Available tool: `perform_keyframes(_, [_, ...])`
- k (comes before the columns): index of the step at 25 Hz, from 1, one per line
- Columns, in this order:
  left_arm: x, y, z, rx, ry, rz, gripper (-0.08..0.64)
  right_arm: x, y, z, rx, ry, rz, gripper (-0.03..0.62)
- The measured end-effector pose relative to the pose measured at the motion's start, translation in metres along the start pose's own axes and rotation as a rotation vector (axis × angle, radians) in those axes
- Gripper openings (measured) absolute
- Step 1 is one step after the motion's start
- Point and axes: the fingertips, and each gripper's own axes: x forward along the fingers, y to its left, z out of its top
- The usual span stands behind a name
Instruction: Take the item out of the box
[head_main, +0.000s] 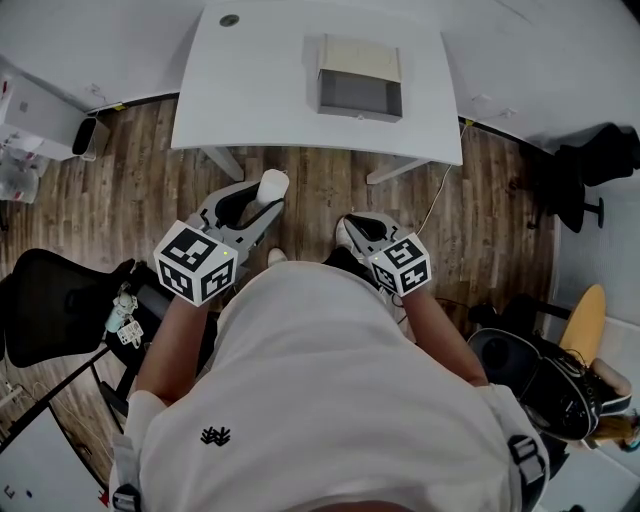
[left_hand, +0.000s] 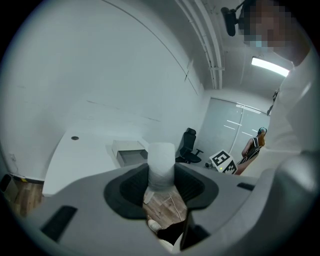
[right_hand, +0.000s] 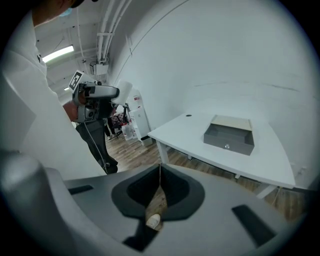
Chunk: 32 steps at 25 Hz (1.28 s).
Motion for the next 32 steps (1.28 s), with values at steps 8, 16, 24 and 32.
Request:
perform_keyframes(8, [-0.011, -0.006, -0.007, 0.005, -0.005, -0.009, 0.164, 0.002, 0.012, 0.001, -0.019, 0.003, -0.002, 0.009])
perform_keyframes(16, [-0.023, -0.004, -0.012, 0.005, -0.016, -0.009, 0.164, 0.008, 0.021, 0.005, -0.041, 0.002, -0.003, 0.009])
perform_keyframes(24, [-0.025, -0.006, -0.015, 0.004, -0.013, -0.014, 0.164, 0.008, 0.026, 0.004, -0.046, -0.001, -0.007, 0.008])
perform_keyframes(32, [-0.024, -0.013, -0.016, 0.013, -0.006, -0.028, 0.164, 0.002, 0.027, 0.002, -0.041, -0.016, -0.027, 0.008])
